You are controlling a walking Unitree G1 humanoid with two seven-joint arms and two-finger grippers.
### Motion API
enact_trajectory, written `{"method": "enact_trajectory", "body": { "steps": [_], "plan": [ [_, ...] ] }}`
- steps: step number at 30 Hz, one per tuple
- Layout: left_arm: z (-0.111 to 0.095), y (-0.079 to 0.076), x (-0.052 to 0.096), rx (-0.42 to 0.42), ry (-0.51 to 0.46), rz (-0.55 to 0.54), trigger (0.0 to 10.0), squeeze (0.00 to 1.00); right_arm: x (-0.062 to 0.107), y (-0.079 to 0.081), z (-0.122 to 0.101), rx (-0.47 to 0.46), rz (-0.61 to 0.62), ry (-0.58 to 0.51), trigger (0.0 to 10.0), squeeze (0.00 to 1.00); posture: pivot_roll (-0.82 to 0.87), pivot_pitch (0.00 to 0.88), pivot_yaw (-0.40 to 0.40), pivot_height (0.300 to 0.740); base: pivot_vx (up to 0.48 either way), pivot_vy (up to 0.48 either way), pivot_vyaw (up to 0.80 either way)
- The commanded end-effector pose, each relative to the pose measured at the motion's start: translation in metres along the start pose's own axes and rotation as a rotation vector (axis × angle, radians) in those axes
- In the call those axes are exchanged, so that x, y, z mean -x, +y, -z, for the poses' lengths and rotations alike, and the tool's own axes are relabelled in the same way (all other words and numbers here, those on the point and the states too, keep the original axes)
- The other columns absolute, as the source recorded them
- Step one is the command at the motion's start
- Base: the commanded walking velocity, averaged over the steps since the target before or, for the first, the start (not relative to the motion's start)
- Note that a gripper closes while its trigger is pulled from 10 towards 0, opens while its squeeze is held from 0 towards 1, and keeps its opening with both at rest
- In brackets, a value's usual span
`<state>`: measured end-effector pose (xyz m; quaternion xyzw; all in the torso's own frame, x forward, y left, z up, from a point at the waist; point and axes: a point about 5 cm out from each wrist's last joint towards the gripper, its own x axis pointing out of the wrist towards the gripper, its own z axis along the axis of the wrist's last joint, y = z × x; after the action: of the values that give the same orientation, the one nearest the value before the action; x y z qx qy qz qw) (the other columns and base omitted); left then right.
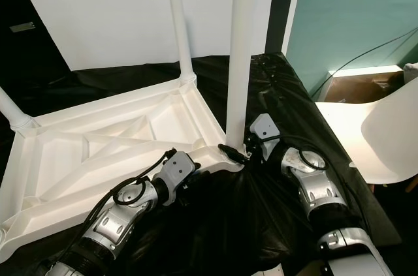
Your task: Building children table
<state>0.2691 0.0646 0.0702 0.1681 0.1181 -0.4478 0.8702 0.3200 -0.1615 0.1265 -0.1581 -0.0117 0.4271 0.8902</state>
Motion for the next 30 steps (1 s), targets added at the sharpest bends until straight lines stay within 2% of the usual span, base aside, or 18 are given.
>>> {"method": "enact_trajectory", "body": {
  "steps": [1, 2, 3, 4, 10, 11, 12, 13, 14, 18, 22, 23, 24, 25, 27, 28, 29, 30],
  "plan": [
    [0.051, -0.02, 0.009, 0.083, 0.227, 0.095, 6.8, 0.0, 0.003, -0.004, 0.006, -0.016, 0.009, 0.048, 0.0, 0.0, -0.03, 0.0, 0.026, 0.74, 0.0, 0.0, 0.0],
    [0.051, -0.02, 0.009, 0.085, 0.228, 0.097, 6.8, 0.0, 0.003, -0.005, 0.008, -0.037, 0.013, 0.053, 0.0, 0.0, -0.03, 0.0, 0.026, 0.74, 0.0, 0.0, 0.0],
    [0.051, -0.02, 0.009, 0.087, 0.227, 0.099, 2.4, 0.0, 0.002, -0.005, 0.01, -0.085, 0.031, 0.05, 0.0, 0.0, -0.03, 0.0, 0.024, 0.74, 0.0, 0.0, 0.0],
    [0.051, -0.02, 0.009, 0.091, 0.225, 0.101, 0.0, 0.0, 0.001, 0.001, 0.014, -0.133, 0.04, 0.044, 0.0, 0.0, -0.03, 0.0, 0.026, 0.74, 0.0, 0.0, 0.0],
    [0.052, -0.021, 0.011, 0.092, 0.225, 0.105, 0.0, 0.0, -0.007, 0.04, 0.025, -0.236, 0.148, 0.014, 0.0, 0.0, -0.04, 0.0, 0.038, 0.74, 0.0, 0.0, 0.0],
    [0.052, -0.02, 0.011, 0.085, 0.228, 0.104, 1.8, 0.0, -0.009, 0.045, 0.025, -0.242, 0.225, -0.003, 0.0, 0.0, -0.04, 0.0, 0.04, 0.74, 0.0, 0.0, 0.0],
    [0.052, -0.02, 0.011, 0.085, 0.228, 0.104, 1.8, 0.0, -0.009, 0.045, 0.025, -0.242, 0.225, -0.003, 0.0, 0.0, -0.04, 0.0, 0.04, 0.74, 0.0, 0.0, 0.0],
    [0.052, -0.019, 0.012, 0.078, 0.233, 0.097, 4.0, 0.0, -0.009, 0.045, 0.025, -0.245, 0.336, -0.023, 0.0, 0.0, -0.04, 0.0, 0.04, 0.74, 0.0, 0.0, 0.0],
    [0.053, -0.018, 0.013, 0.071, 0.241, 0.091, 10.0, 0.0, -0.006, 0.043, 0.024, -0.235, 0.489, -0.044, 0.0, 0.0, -0.03, 0.0, 0.044, 0.74, 0.0, 0.0, 0.0],
    [0.054, -0.018, 0.015, 0.066, 0.251, 0.092, 10.0, 0.0, 0.003, 0.042, 0.024, -0.191, 0.725, -0.066, 0.0, 0.0, -0.02, 0.0, 0.049, 0.74, 0.0, 0.0, 0.0],
    [0.056, -0.02, 0.018, 0.066, 0.254, 0.098, 10.0, 0.0, 0.007, 0.039, 0.025, -0.188, 0.78, -0.044, 0.0, 0.0, -0.01, 0.0, 0.046, 0.74, 0.0, 0.0, 0.0],
    [0.057, -0.02, 0.019, 0.069, 0.255, 0.096, 10.0, 0.0, 0.006, 0.04, 0.024, -0.197, 0.765, -0.041, 1.5, 0.0, -0.01, 0.0, 0.051, 0.74, 0.0, 0.0, 0.0],
    [0.057, -0.02, 0.019, 0.069, 0.255, 0.096, 10.0, 0.0, 0.006, 0.04, 0.024, -0.197, 0.765, -0.041, 1.5, 0.0, -0.01, 0.0, 0.051, 0.74, 0.0, 0.0, 0.0],
    [0.058, -0.02, 0.021, 0.07, 0.26, 0.094, 10.0, 0.0, 0.002, 0.042, 0.02, -0.198, 0.728, -0.06, 10.0, 0.0, 0.0, 0.0, 0.065, 0.74, 0.0, 0.0, 0.0],
    [0.058, -0.02, 0.021, 0.07, 0.26, 0.094, 10.0, 0.0, 0.002, 0.042, 0.02, -0.198, 0.728, -0.06, 10.0, 0.0, 0.0, 0.0, 0.065, 0.74, 0.0, 0.0, 0.0],
    [0.059, -0.02, 0.023, 0.07, 0.264, 0.093, 10.0, 0.0, -0.003, 0.044, 0.014, -0.204, 0.692, -0.088, 10.0, 0.67, 0.0, 0.0, 0.075, 0.74, 0.0, 0.0, 0.0],
    [0.06, -0.02, 0.025, 0.068, 0.269, 0.091, 10.0, 0.0, -0.008, 0.047, 0.01, -0.206, 0.636, -0.106, 10.0, 1.0, 0.01, 0.0, 0.074, 0.74, 0.0, 0.0, 0.0],
    [0.06, -0.02, 0.025, 0.068, 0.269, 0.091, 10.0, 0.0, -0.008, 0.047, 0.01, -0.206, 0.636, -0.106, 10.0, 1.0, 0.01, 0.0, 0.074, 0.74, 0.0, 0.0, 0.0]
  ]
}}
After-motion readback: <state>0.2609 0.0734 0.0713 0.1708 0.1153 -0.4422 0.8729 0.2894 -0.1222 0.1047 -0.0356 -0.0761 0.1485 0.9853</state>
